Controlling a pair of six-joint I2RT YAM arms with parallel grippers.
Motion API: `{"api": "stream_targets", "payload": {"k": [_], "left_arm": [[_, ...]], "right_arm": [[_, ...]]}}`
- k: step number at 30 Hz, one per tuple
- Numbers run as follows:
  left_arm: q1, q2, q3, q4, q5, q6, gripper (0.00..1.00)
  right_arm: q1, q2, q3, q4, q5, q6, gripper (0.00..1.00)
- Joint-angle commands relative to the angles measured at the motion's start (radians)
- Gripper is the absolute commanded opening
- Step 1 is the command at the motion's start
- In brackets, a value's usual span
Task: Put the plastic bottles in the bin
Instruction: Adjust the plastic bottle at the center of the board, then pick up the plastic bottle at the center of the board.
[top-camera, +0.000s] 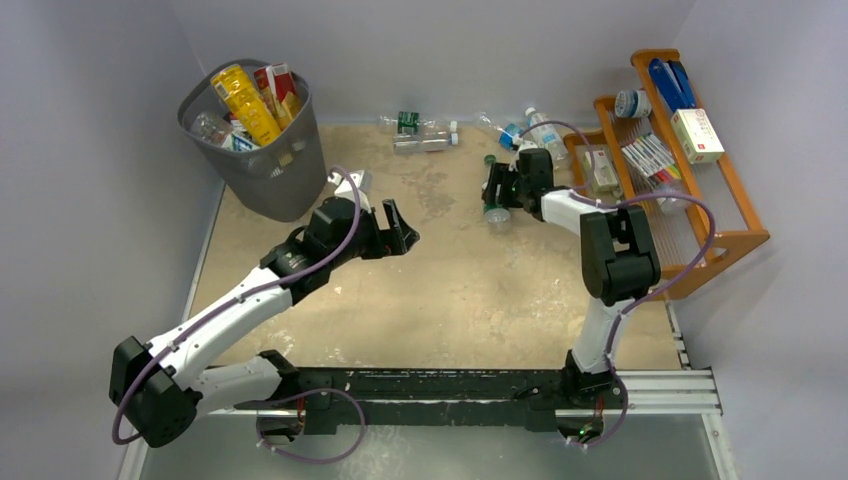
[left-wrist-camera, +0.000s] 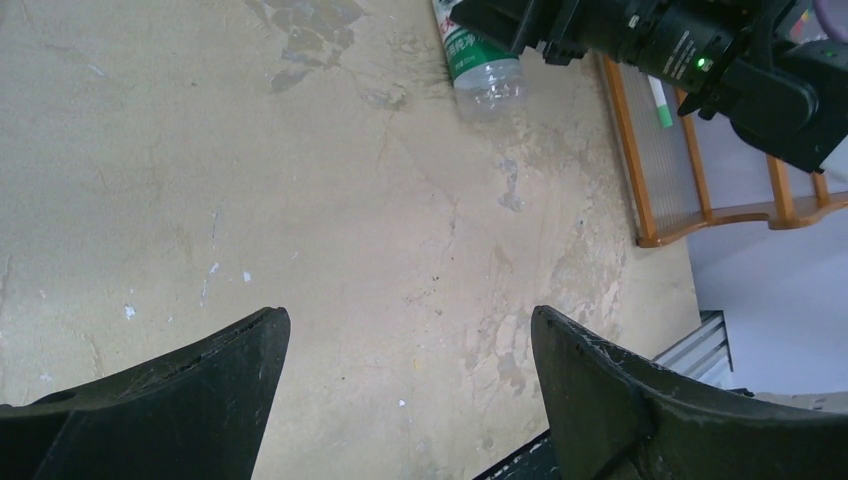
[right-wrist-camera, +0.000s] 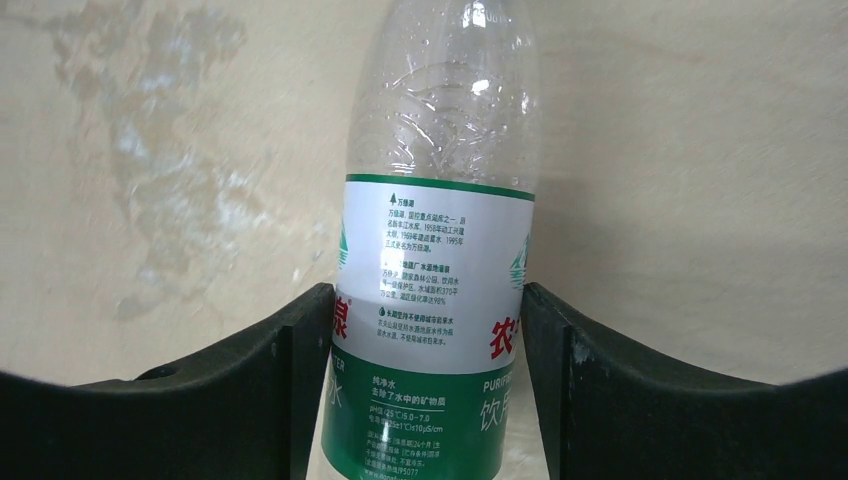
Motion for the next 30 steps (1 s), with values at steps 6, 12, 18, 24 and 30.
{"api": "stream_targets", "payload": {"k": [6,12,18,24,30], "left_arm": [[-0.049,-0.071,-0.015,-0.021,-0.095,-0.046,0.90],[-0.049,-0.113,-0.058,0.014,-0.110,-0.104,0.90],[-0.050,-0.138,-0.101,0.061,-0.134,-0.166,0.91],[-0.050,-0.160,-0.189,0.186,-0.127,-0.254,0.91],[-0.049,-0.124,-0.239,0.372,-0.045,-0.341,0.91]], "right_arm": [[0.096,-0.103,-0.104,0.030,0.026,0.037,0.62],[0.169,-0.140,-0.184,0.019,0.035,0.060,0.68],[0.219,-0.234,-0.275,0.034,0.006,0.091,0.51],[0.265,-0.419,-0.330,0.005,-0.031,0.110,0.50],[0.292,-0.607,-0.371,0.011,-0.142,0.157,0.51]]}}
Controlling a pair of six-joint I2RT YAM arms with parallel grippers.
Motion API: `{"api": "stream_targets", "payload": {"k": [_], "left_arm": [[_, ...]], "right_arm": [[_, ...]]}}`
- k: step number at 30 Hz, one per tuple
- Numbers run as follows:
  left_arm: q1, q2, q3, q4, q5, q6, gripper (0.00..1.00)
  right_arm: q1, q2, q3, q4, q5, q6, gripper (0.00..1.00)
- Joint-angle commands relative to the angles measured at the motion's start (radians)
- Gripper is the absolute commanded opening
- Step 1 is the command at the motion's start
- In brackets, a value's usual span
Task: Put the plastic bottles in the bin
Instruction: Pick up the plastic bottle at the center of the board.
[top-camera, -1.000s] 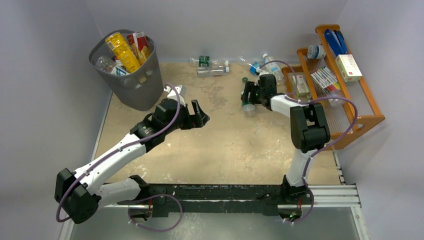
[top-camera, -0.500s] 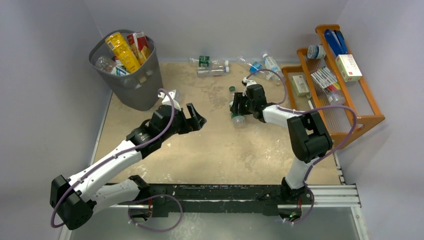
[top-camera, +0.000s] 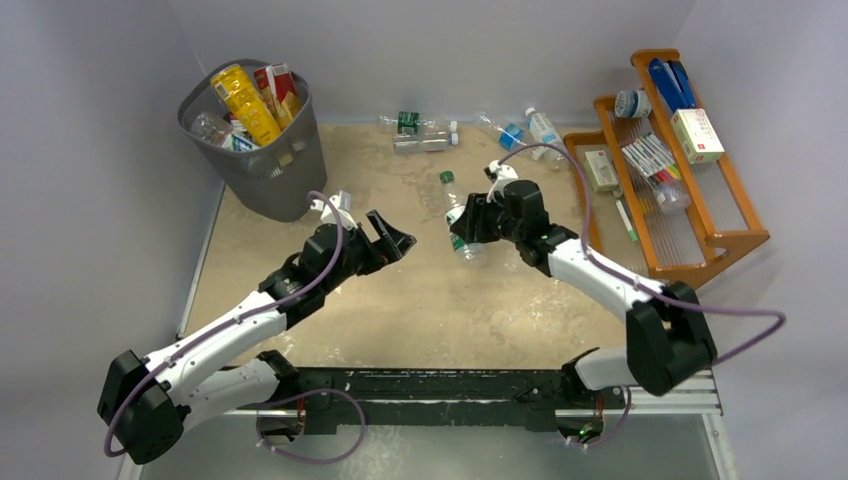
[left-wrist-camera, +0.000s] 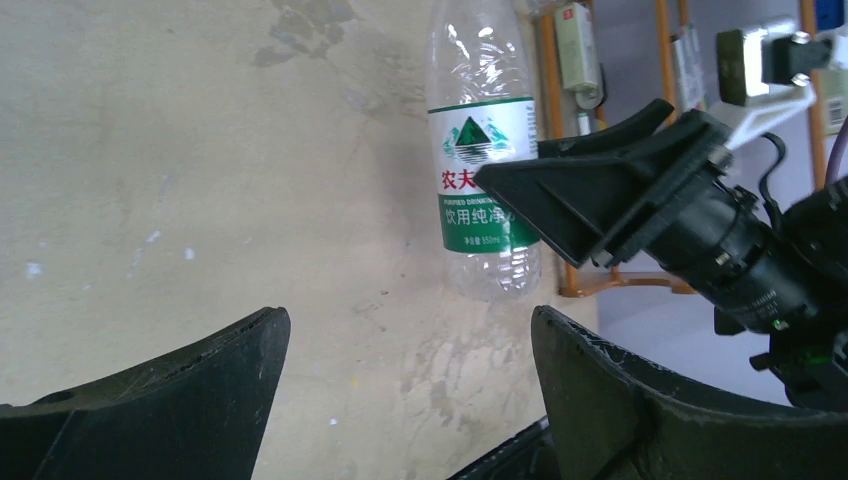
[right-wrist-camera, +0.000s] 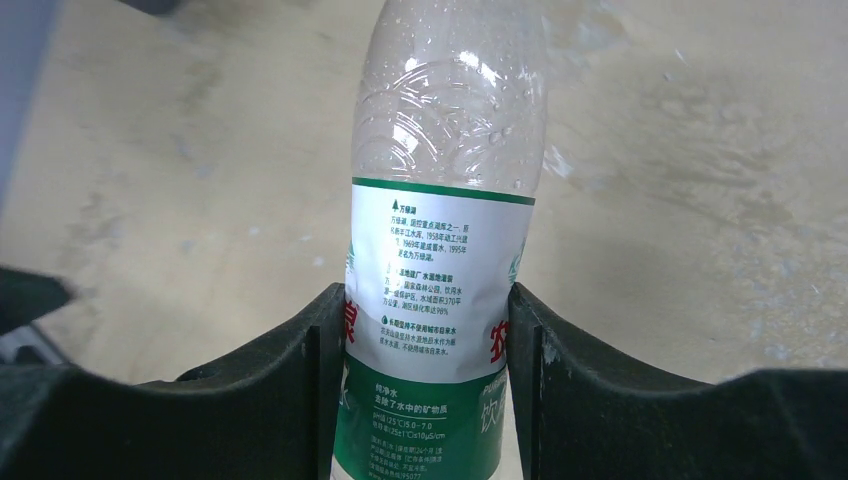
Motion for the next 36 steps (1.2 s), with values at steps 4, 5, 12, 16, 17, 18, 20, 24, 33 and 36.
{"api": "stream_targets", "payload": {"k": [4,5,12,16,17,18,20,24,33,36], "left_arm": [[-0.006,0.015,-0.047,0.307,0.071,-0.130,0.91],[-0.005,0.010,-0.058,0.333,0.069,-0.142,0.91],[-0.005,-0.037,-0.095,0.435,0.045,-0.179,0.91],[-0.006,-0.033,-0.093,0.431,0.037,-0.174,0.91],[-0.006,-0.034,-0.093,0.427,0.033,-0.172,0.91],[-0.006,-0.035,-0.095,0.421,0.027,-0.168,0.91],[-0.006,-0.047,-0.091,0.390,0.004,-0.156,0.91],[-0.006,-0.052,-0.088,0.365,-0.017,-0.153,0.90],[-0.006,-0.032,-0.086,0.336,-0.013,-0.159,0.84],[-0.006,-0.031,-0.089,0.342,0.001,-0.161,0.73]], "right_arm": [[0.050,-0.201,-0.033,0.074,-0.182,0.087,0.52],[0.058,-0.216,-0.041,0.090,-0.205,0.101,0.53],[0.134,-0.256,-0.042,0.145,-0.269,0.154,0.54],[0.175,-0.261,-0.033,0.154,-0.260,0.167,0.54],[0.183,-0.262,-0.031,0.157,-0.259,0.170,0.54],[0.193,-0.262,-0.030,0.158,-0.258,0.172,0.54],[0.210,-0.261,-0.027,0.161,-0.253,0.179,0.54],[0.253,-0.259,-0.025,0.164,-0.232,0.187,0.54],[0.312,-0.266,-0.009,0.155,-0.182,0.200,0.55],[0.333,-0.267,-0.004,0.143,-0.157,0.204,0.55]]}}
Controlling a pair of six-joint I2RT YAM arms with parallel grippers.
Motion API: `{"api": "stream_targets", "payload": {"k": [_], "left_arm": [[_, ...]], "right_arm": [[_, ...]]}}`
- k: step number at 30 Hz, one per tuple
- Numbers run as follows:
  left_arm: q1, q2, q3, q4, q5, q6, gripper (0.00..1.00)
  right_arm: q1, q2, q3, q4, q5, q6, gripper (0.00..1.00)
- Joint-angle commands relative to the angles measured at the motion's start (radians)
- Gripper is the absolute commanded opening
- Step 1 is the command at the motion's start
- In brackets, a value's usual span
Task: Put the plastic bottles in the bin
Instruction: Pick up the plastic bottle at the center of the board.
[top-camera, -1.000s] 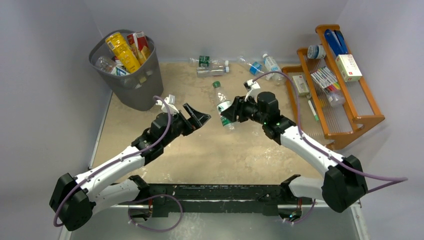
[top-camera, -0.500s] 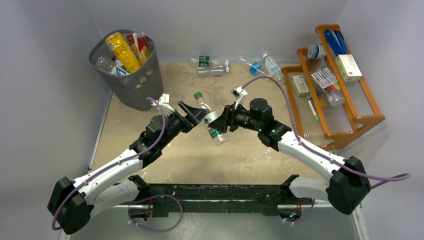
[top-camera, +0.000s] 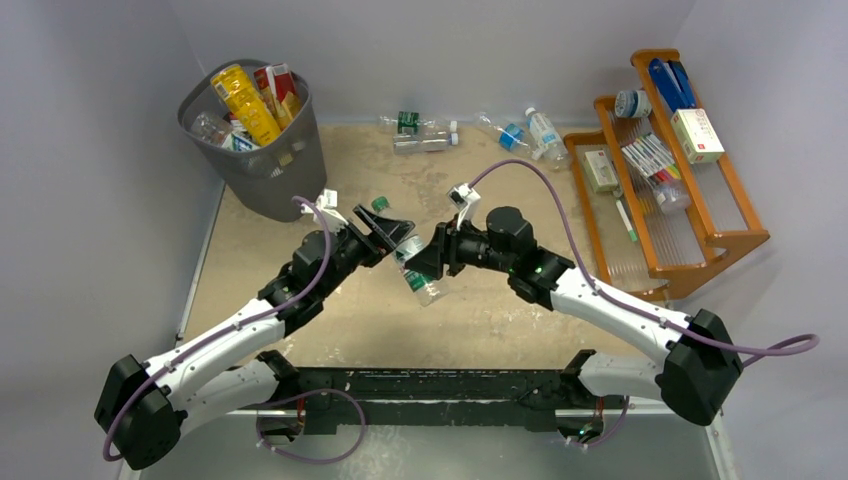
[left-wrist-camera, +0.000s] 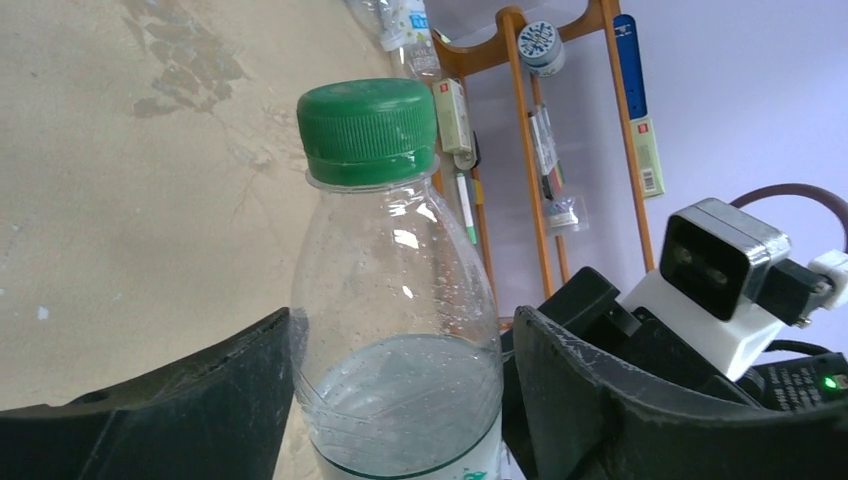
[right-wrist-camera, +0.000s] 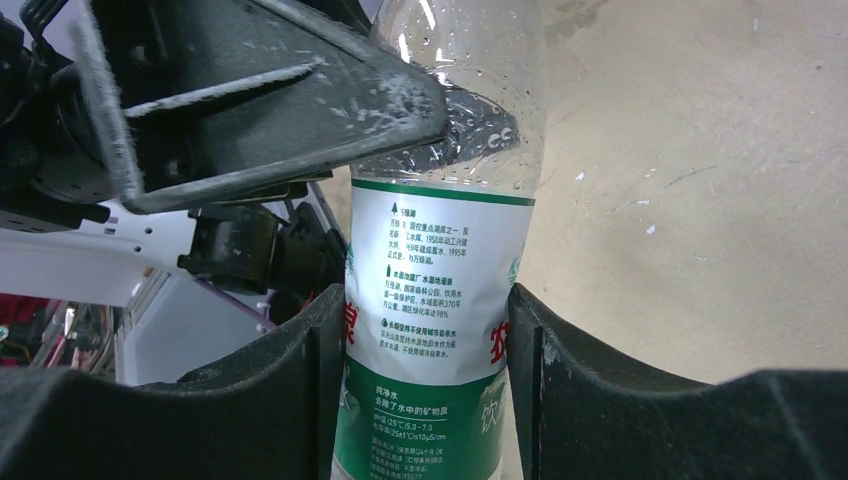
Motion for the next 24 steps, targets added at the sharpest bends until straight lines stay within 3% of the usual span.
{"api": "stream_targets", "payload": {"k": [1,7,9,19,20,22,24], "left_arm": [[-0.006,0.002,-0.001,0.036,0.006,-0.002,0.68],[-0.008,0.032,0.013,0.025,0.048,0.007,0.43],[-0.009,0.034,0.026,0.007,0.054,0.017,0.39],[-0.010,0.003,0.098,-0.173,-0.030,0.114,0.34],[-0.009,0.009,0.112,-0.184,-0.031,0.127,0.34],[-0.011,0.032,0.147,-0.211,-0.036,0.156,0.35],[-0.009,0.054,0.196,-0.250,-0.043,0.192,0.35]], "right_arm": [[0.027,-0.029,0.045,0.030,0.054,0.015,0.55],[0.039,-0.038,0.027,0.041,0.083,0.027,0.55],[0.039,-0.035,0.027,0.037,0.087,0.027,0.56],[0.051,-0.098,-0.009,0.013,0.094,0.034,0.76],[0.051,-0.107,-0.012,0.000,0.096,0.035,0.79],[0.052,-0.133,-0.016,-0.024,0.104,0.036,0.99],[0.052,-0.157,-0.014,-0.062,0.123,0.035,1.00]]}}
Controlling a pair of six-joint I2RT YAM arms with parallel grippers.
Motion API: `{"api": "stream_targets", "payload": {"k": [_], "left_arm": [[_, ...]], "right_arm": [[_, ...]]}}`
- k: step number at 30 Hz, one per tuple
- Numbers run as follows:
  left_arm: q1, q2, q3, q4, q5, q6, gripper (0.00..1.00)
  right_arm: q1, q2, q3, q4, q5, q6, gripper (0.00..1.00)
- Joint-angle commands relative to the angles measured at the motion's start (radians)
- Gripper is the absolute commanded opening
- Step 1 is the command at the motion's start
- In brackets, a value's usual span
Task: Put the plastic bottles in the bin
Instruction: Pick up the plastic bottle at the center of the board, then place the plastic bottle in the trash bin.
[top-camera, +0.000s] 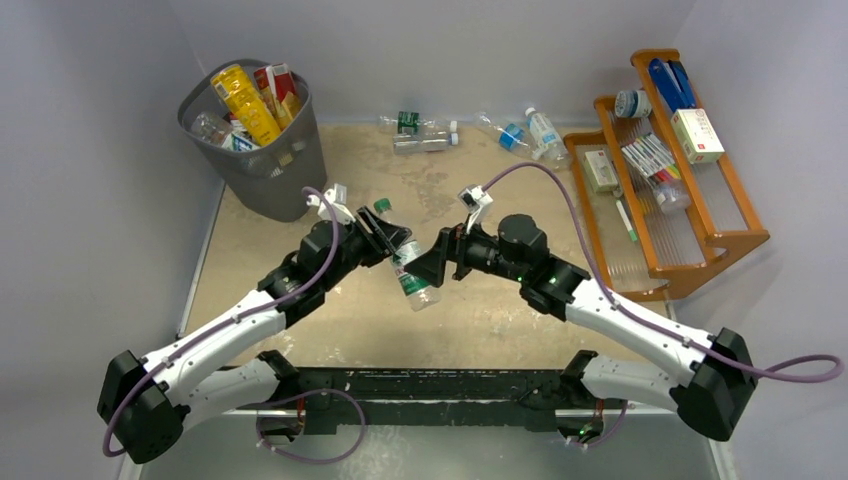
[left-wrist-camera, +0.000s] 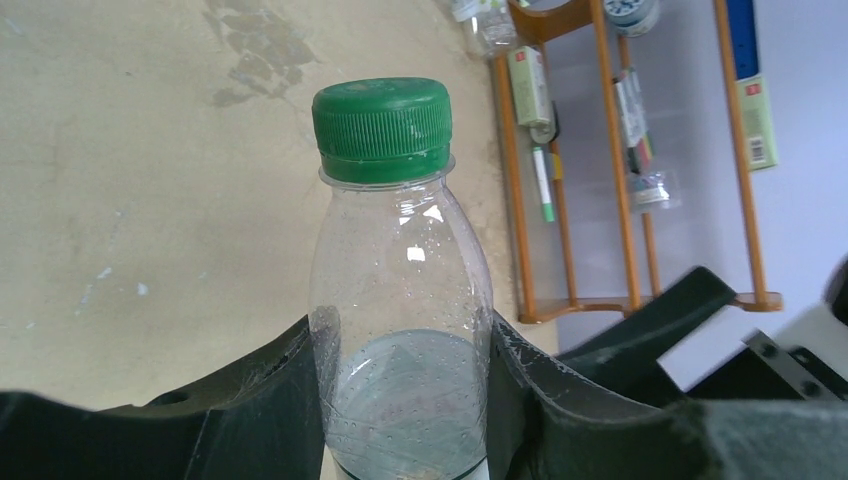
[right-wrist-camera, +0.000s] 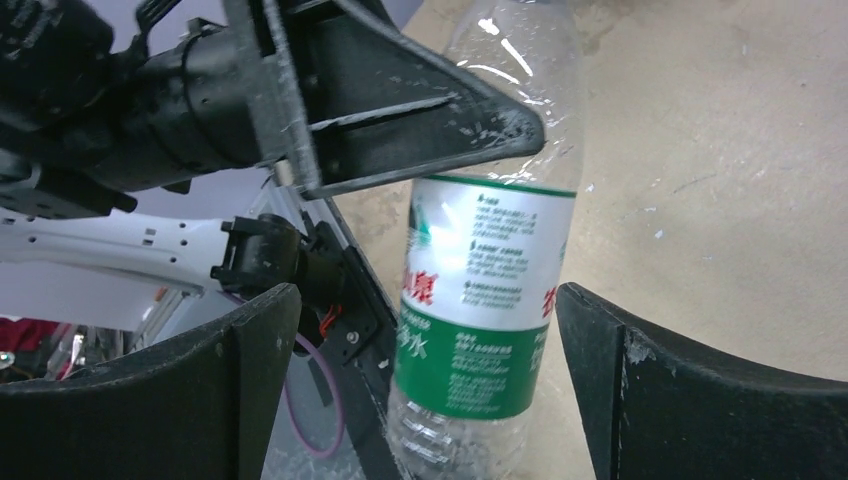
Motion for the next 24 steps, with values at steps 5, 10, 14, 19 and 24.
{"api": "stream_targets", "payload": {"k": [5,10,14,19,24], "left_arm": [[0.008,0.086,0.277,-0.204,-0.089,0.212,0.35],[0.118,0.138,0.435,-0.304,-0.076,0.305,0.35],[0.269,0.183,0.578,-0.373,-0.043,0.385,0.35],[0.399,0.273,0.801,-0.452,-0.059,0.476,0.35],[0.519,0.363,0.963,-0.470,-0.055,0.509,0.35]], "right_arm": [[0.006,-0.144,-0.002,-0.113,0.094,-0.001,1.00],[0.007,-0.215,0.001,-0.197,0.132,-0.003,1.00],[0.006,-0.254,-0.011,-0.242,0.146,-0.005,1.00],[0.006,-0.278,-0.069,-0.222,0.117,0.011,1.00],[0.007,-0.284,-0.144,-0.147,0.063,0.052,1.00]]}}
